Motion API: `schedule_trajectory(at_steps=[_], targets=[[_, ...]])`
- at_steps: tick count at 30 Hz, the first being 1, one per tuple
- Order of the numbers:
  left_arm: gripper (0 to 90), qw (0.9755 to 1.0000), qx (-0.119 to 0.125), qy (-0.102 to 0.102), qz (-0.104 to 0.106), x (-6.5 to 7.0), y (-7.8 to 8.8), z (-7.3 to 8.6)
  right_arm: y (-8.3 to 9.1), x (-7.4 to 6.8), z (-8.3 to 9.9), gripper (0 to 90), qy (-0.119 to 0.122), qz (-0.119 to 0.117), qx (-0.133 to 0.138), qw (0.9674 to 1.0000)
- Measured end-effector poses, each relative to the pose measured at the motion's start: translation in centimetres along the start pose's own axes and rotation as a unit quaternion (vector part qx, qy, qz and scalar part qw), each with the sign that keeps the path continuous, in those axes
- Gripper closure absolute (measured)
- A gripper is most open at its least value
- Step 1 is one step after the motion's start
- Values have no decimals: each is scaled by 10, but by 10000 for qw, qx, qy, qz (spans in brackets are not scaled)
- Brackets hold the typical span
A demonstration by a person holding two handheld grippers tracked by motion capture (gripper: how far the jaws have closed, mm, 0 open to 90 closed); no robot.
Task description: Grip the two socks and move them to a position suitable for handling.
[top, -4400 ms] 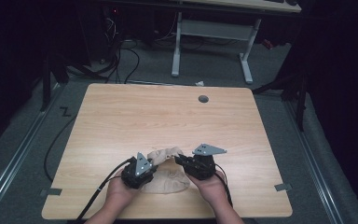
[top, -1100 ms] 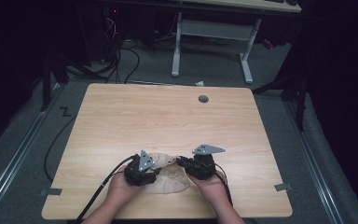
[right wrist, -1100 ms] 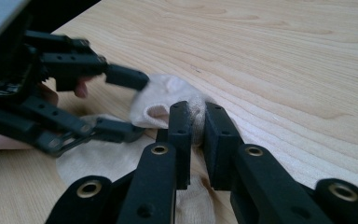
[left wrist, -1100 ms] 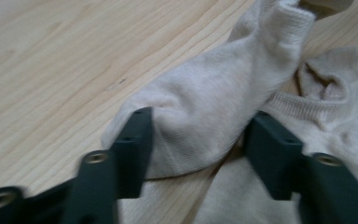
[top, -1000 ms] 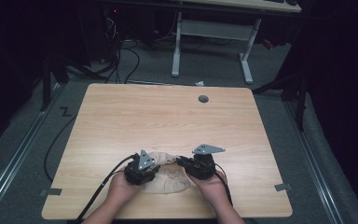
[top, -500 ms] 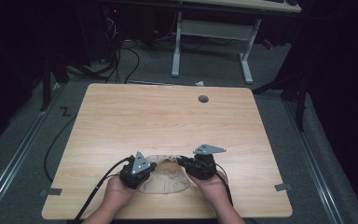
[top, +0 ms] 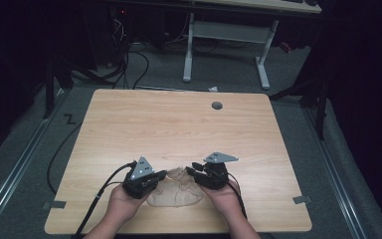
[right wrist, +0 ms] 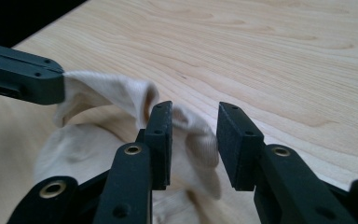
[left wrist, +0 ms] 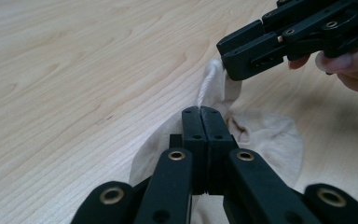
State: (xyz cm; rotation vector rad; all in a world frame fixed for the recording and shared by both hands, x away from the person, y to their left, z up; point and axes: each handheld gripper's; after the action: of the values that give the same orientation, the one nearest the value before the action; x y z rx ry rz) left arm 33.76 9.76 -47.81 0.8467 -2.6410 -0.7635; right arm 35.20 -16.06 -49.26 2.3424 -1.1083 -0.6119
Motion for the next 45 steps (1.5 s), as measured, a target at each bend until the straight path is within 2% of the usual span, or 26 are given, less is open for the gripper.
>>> schedule_trajectory(at_steps=[5,9,13,16,20,23,26,30,32,34,37,39,42,45], targets=[[898,9999,-39,114,-51,-8,-5,1,-15,8,0,677,4,138,-175,9998],[894,9998,-20,160,-116,-12,-7,2,-24,10,2,792,77,178,-351,9992],[884,9995,27,195,-256,-16,-9,3,-31,11,4,806,103,291,-519,9982],[815,9989,83,182,-426,-20,-9,3,-33,12,5,803,183,420,-591,9972],[725,9973,206,274,-648,-30,-6,8,-34,16,7,735,181,547,-621,9964],[682,9966,140,253,-767,-36,-7,13,-31,16,7,674,211,658,-556,9961],[639,9958,95,342,-841,-43,-12,17,-22,16,5,653,229,715,-378,9965],[620,9952,-11,262,-941,-55,-25,17,-11,12,5,658,409,695,-253,9964],[627,9946,-112,352,-971,-66,-37,14,-8,9,6,700,465,604,-269,9967],[660,9949,-106,422,-910,-73,-46,11,-8,6,8,793,512,436,-351,9971],[793,9959,-327,392,-747,-75,-63,9,-15,2,12,874,729,337,-598,9950],[837,9947,-510,405,-802,-73,-71,10,-21,1,13,886,811,381,-755,9931],[862,9940,-547,463,-823,-71,-69,10,-27,6,16,888,855,510,-971,9903],[863,9938,-636,406,-819,-67,-64,13,-27,14,14,887,719,558,-963,9912]])
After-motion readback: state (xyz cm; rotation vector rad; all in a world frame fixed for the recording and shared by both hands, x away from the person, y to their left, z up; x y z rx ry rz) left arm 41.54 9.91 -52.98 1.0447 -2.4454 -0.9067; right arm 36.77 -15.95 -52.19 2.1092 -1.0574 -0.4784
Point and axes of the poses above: each handheld gripper's, and its own axes: y roughly backward along the jaws, z roughly out of its underside, x roughly to its right, and after that the axes turned 2 degrees about z, right-handed
